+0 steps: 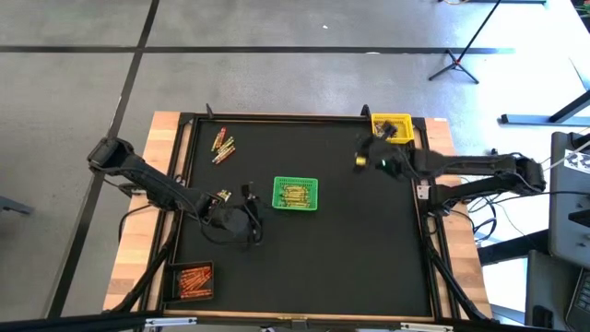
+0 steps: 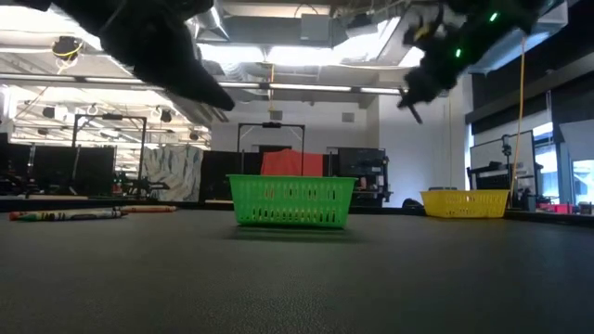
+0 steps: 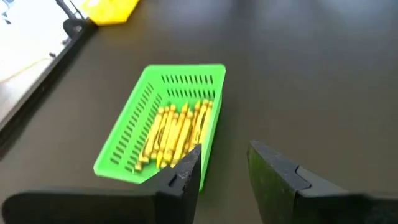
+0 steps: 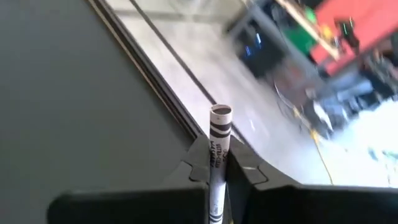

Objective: Sort crayons
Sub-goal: Put the black crayon into the yellow bin

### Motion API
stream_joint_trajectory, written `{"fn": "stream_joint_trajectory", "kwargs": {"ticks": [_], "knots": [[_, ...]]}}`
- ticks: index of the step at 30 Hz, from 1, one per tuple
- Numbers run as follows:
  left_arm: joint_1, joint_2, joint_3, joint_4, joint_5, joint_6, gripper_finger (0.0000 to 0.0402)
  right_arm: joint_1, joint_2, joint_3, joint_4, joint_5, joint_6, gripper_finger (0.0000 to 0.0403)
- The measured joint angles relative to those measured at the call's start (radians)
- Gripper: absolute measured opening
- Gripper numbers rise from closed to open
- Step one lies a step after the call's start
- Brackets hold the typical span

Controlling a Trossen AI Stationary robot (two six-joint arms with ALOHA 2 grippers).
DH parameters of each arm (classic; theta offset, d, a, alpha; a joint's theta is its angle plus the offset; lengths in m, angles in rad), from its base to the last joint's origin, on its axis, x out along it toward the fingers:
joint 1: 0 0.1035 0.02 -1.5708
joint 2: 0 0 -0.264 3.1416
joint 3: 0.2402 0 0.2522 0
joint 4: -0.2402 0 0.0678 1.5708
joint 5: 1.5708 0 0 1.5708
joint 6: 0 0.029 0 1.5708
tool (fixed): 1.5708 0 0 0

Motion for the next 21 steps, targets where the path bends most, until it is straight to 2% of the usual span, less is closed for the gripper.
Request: {"fn": "stream_joint_trajectory", "kwargs": {"ticks": [5, 10, 14, 21], "knots": [[-0.003, 0.0, 0.0, -0.048, 0.015, -0.038, 0.0112, -0.237, 0.032, 0.0, -0.032, -0.135, 0.014, 0.0029], [-0.008, 0.0, 0.0, -0.056, 0.017, -0.054, 0.0112, -0.431, 0.098, 0.0, -0.049, -0.216, 0.024, 0.0016], [-0.021, 0.0, 0.0, -0.057, 0.019, -0.055, 0.0112, -0.547, 0.167, 0.0, -0.05, -0.268, 0.042, 0.0022], [-0.032, 0.0, 0.0, -0.057, 0.025, -0.056, 0.0112, -0.669, 0.284, 0.0, -0.029, -0.271, 0.051, 0.0036]]}}
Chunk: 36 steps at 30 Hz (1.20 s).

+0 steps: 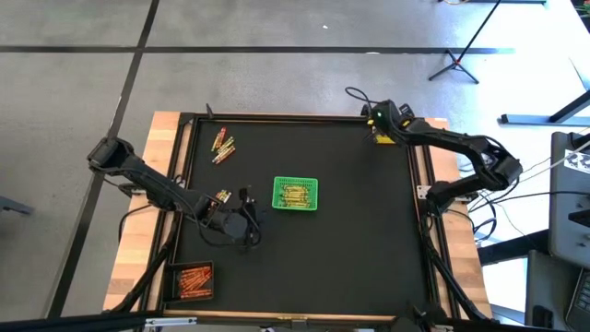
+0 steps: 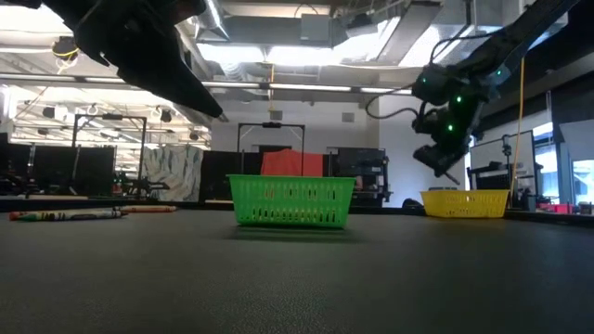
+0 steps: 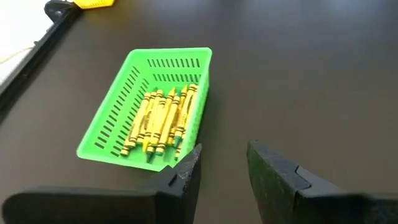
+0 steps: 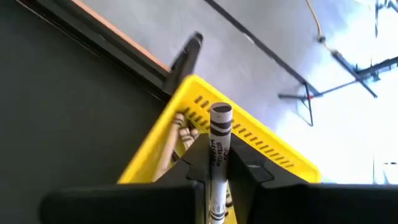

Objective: Sort crayons
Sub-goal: Put the black crayon into the yellow bin

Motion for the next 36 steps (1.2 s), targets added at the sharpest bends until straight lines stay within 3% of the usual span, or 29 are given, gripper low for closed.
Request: {"fn": "stream_joint_trajectory", "kwargs": {"ticks": [7, 13, 16, 20, 25, 30, 36], "knots": [[0.0, 0.0, 0.0, 0.0, 0.013, -0.022, 0.0112, -0.039, 0.028, 0.0, 0.014, -0.023, 0.025, 0.0054], [0.0, 0.0, 0.0, 0.0, 0.013, -0.031, 0.0112, -0.034, -0.002, 0.008, -0.028, 0.017, 0.028, 0.0137], [-0.004, -0.019, 0.0, -0.025, 0.014, -0.064, 0.0112, -0.002, -0.05, 0.024, -0.082, -0.038, 0.033, 0.0168], [-0.013, -0.113, 0.002, -0.143, 0.017, -0.193, 0.0112, 0.107, -0.168, 0.027, -0.081, -0.182, 0.028, 0.0182], [0.003, -0.217, 0.002, -0.456, 0.063, -0.499, 0.0112, 0.319, -0.282, 0.017, -0.025, -0.357, 0.047, 0.0183], [0.04, -0.219, -0.002, -0.747, 0.112, -0.75, 0.0112, 0.539, -0.308, -0.014, 0.044, -0.351, 0.093, 0.0183], [0.157, -0.158, -0.053, -0.754, 0.191, -0.776, 0.0112, 0.753, -0.301, -0.063, 0.155, -0.317, 0.127, 0.0184]]}}
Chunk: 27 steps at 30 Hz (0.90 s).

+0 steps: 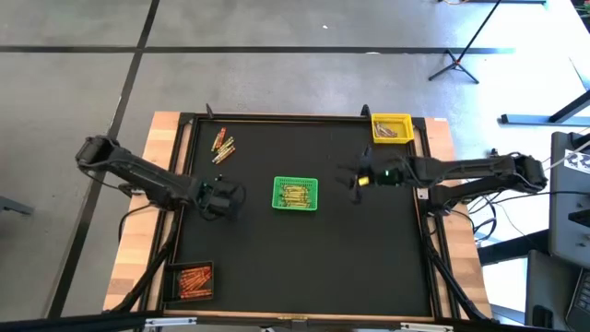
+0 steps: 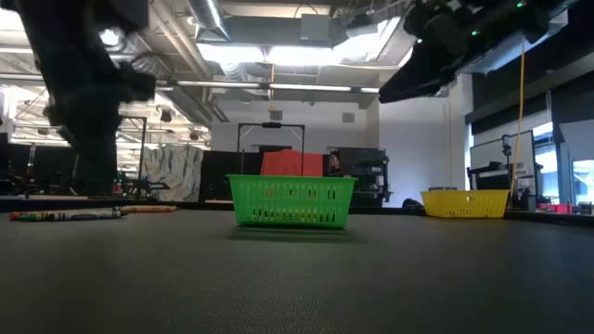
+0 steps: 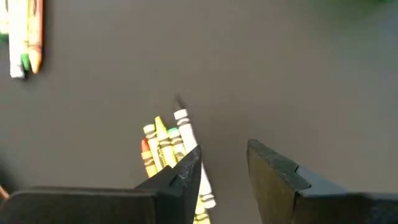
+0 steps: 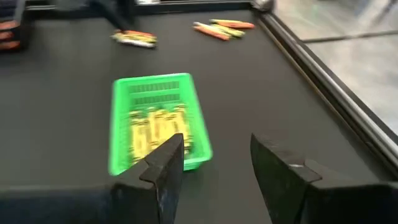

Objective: Sort crayons
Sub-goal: Put the black crayon into the yellow bin

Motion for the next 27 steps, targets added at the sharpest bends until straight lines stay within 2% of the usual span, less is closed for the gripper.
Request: {"fn": "stream_joint_trajectory", "kwargs": {"ticks": [5, 10, 23, 27], "knots": [[0.101, 0.054, -0.033, 0.027, 0.05, 0.033, 0.0112, 0.126, -0.001, -0.018, 0.019, 0.086, 0.002, 0.0184], [0.175, 0.095, -0.065, 0.104, 0.107, 0.095, 0.0112, 0.191, -0.001, -0.021, 0.023, 0.16, 0.001, 0.0184], [0.241, 0.169, -0.071, 0.165, 0.125, 0.186, 0.0112, 0.2, -0.001, -0.021, 0.021, 0.172, 0.0, 0.0184], [0.242, 0.193, -0.069, 0.175, 0.143, 0.21, 0.01, 0.2, -0.001, -0.021, 0.02, 0.162, 0.001, 0.0184]]}}
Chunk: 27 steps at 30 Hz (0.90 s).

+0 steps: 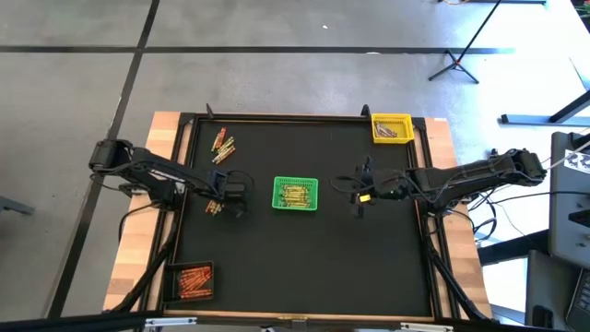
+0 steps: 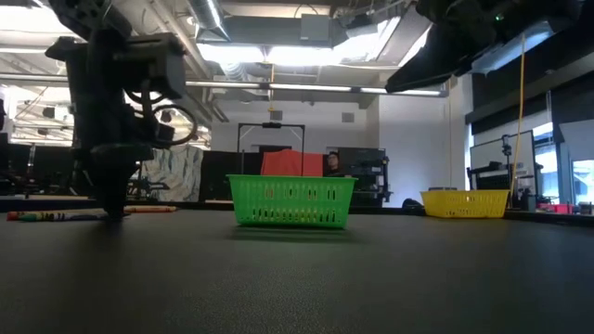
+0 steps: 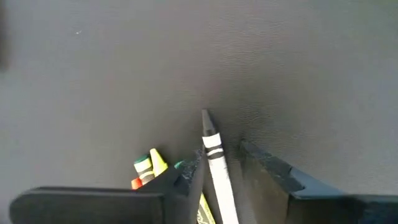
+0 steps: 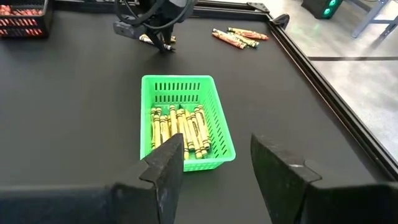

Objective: Sort crayons
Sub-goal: Put the black crayon into the yellow bin

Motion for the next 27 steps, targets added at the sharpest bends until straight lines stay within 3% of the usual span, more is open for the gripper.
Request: {"fn": "stream_joint_trajectory", "kwargs": {"ticks": [4, 9, 12, 14, 21, 27], "knots": [[0.0, 0.011, 0.0, 0.004, 0.017, 0.018, 0.0064, 0.0, 0.001, 0.0, 0.067, 0.053, -0.031, 0.0184], [0.0, 0.01, 0.0, 0.015, 0.023, 0.029, 0.0011, -0.006, 0.001, 0.0, 0.418, 0.304, -0.196, 0.0184], [0.0, 0.01, 0.0, 0.015, 0.021, 0.031, 0.0008, -0.033, -0.001, 0.002, 0.64, 0.325, -0.328, 0.0184], [0.0, 0.0, -0.002, 0.015, 0.021, 0.051, 0.0008, -0.042, -0.004, 0.002, 0.688, 0.328, -0.36, 0.0184], [-0.049, -0.094, 0.07, 0.014, 0.006, 0.112, 0.0002, 0.016, -0.011, 0.002, 0.488, 0.319, -0.313, 0.0184], [-0.123, -0.134, 0.123, 0.048, -0.045, 0.145, 0.0002, 0.119, -0.002, 0.001, 0.261, 0.183, -0.177, 0.0184]]}}
